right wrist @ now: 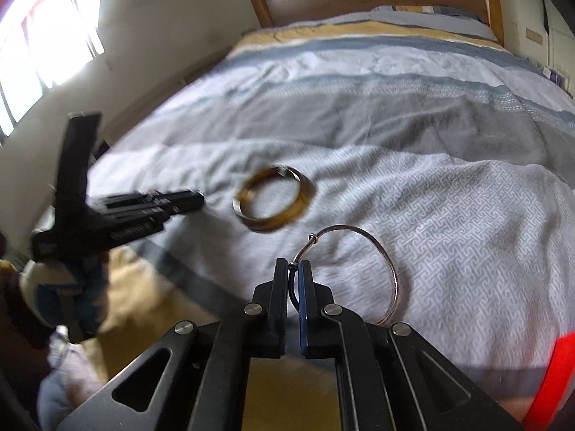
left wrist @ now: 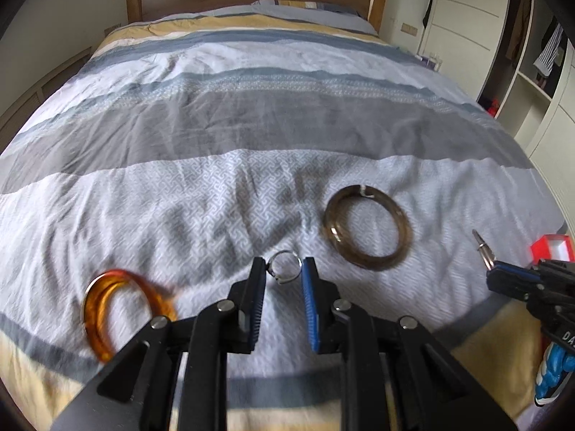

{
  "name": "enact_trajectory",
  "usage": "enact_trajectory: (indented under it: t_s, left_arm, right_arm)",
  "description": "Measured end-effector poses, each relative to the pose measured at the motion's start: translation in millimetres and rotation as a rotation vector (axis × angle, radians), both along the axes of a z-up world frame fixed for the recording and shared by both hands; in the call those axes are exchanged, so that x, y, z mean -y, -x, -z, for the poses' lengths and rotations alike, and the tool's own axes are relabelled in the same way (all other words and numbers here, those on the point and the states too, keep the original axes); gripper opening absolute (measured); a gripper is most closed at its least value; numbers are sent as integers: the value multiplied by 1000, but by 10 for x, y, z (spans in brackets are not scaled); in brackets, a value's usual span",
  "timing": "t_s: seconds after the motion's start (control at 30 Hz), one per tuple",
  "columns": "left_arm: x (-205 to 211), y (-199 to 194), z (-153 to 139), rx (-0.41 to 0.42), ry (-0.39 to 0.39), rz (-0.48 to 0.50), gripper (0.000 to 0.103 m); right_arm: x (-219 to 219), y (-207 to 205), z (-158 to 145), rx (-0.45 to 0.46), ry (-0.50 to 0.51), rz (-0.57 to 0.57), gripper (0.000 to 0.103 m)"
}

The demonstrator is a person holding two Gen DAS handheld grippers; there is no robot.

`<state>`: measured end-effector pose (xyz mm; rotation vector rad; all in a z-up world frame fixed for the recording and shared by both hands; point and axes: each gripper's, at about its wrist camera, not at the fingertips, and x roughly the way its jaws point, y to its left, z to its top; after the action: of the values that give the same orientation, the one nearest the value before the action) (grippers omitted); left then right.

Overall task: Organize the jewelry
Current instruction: 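Carry the silver ring and hoop bangle into the red box and open both tools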

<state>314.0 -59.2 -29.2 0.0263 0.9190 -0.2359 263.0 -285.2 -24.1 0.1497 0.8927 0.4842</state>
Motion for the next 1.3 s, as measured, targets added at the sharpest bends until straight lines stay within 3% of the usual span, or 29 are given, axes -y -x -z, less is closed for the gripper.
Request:
enact_trajectory:
  t_s: [0.13,0.33,0.5,0.67,0.83,1.03,1.3]
  left_arm:
    - [-6,225,-231,22,23,-1,18]
    - [111,560,-557,59,34,30,18]
    - [407,811,-748,79,51,86,18]
    - [963,1011,-857,82,87,169,18]
    - [1734,1164,-856,62,122,289,18]
    - [2653,1279,-702,24,121,425,18]
    - [3527,1255,-310,-27,61,541,19]
  right_arm:
    - [34,233,-225,13,-61,15,5]
    - [108,591,-522,55,-67,40,5]
    - [388,906,-751,97,-47,94,5]
    - [894,1170,-843,116,-1,177,5]
    - [1542,1367,-747,91,74,271,5]
    - [2269,1363,-386,12,155,387,5]
    - [2715,1184,70,-73,201,425,5]
